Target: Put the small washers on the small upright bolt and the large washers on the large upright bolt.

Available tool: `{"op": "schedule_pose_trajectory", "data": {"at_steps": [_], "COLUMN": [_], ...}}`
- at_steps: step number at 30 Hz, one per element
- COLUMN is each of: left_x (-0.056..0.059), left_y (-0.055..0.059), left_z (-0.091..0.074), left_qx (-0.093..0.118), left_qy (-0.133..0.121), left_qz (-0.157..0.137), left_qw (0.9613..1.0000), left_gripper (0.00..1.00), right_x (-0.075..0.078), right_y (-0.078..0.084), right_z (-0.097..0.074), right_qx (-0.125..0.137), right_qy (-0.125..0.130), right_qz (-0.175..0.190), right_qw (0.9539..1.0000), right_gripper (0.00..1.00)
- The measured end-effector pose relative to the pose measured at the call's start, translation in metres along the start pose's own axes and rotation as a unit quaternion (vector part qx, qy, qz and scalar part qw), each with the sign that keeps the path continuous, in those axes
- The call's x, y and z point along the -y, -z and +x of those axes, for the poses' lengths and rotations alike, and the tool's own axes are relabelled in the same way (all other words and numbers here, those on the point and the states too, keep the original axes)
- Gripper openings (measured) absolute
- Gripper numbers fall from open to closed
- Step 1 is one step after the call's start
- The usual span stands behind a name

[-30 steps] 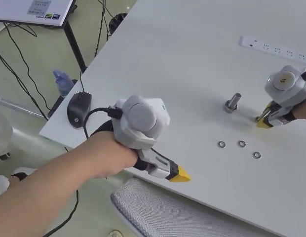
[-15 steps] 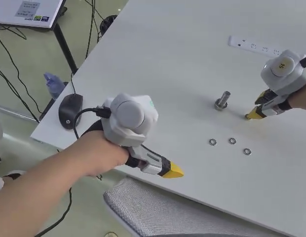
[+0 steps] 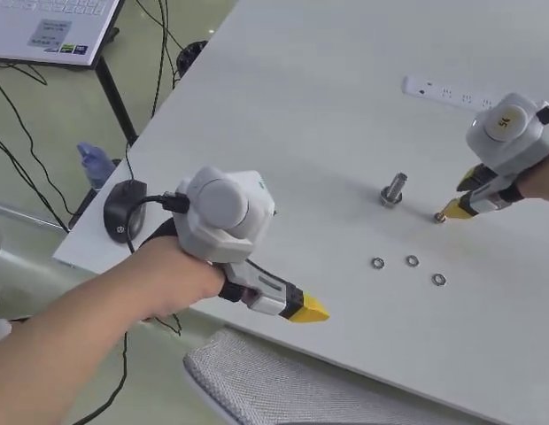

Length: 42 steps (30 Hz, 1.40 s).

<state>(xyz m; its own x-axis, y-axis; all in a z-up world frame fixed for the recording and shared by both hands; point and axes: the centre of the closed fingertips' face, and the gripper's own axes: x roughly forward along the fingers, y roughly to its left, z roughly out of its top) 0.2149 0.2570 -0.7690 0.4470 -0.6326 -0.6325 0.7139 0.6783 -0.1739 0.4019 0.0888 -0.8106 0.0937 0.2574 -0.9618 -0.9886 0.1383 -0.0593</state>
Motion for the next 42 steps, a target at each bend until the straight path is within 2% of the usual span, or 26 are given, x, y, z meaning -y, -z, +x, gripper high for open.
{"op": "schedule_pose_trajectory", "data": {"at_steps": [6, 10, 19, 21, 30, 37, 42], "left_x": [0.002, 0.004, 0.006, 0.008, 0.007, 0.012, 0.015], "left_y": [0.000, 0.002, 0.002, 0.001, 0.000, 0.001, -0.002], "left_z": [0.003, 0.005, 0.006, 0.005, 0.003, 0.006, 0.005], "left_qx": [-0.001, -0.003, -0.002, 0.002, 0.001, -0.002, 0.002], "left_qy": [0.004, 0.006, 0.006, 0.010, 0.005, 0.005, 0.003], "left_qz": [0.000, 0.002, 0.003, 0.004, 0.010, 0.013, 0.011], "left_qw": [1.0000, 1.0000, 1.0000, 0.9999, 0.9999, 0.9999, 0.9999], "left_gripper": [0.99, 0.98, 0.97, 0.97, 0.96, 0.95, 0.95], "right_x": [-0.011, -0.024, -0.058, -0.052, -0.080, -0.092, -0.093], "right_y": [-0.003, -0.007, -0.003, -0.004, 0.001, 0.005, 0.002], "right_z": [-0.004, -0.006, 0.002, 0.004, 0.004, 0.009, 0.014], "right_qx": [0.003, 0.016, 0.010, 0.015, 0.015, 0.010, 0.018], "right_qy": [0.001, -0.001, -0.018, -0.013, -0.020, -0.029, -0.031], "right_qz": [-0.010, -0.011, -0.018, -0.015, -0.009, -0.024, -0.019], "right_qw": [1.0000, 0.9998, 0.9996, 0.9997, 0.9996, 0.9992, 0.9992], "right_gripper": [0.33, 0.33, 0.33, 0.31, 0.31, 0.31, 0.31]}}
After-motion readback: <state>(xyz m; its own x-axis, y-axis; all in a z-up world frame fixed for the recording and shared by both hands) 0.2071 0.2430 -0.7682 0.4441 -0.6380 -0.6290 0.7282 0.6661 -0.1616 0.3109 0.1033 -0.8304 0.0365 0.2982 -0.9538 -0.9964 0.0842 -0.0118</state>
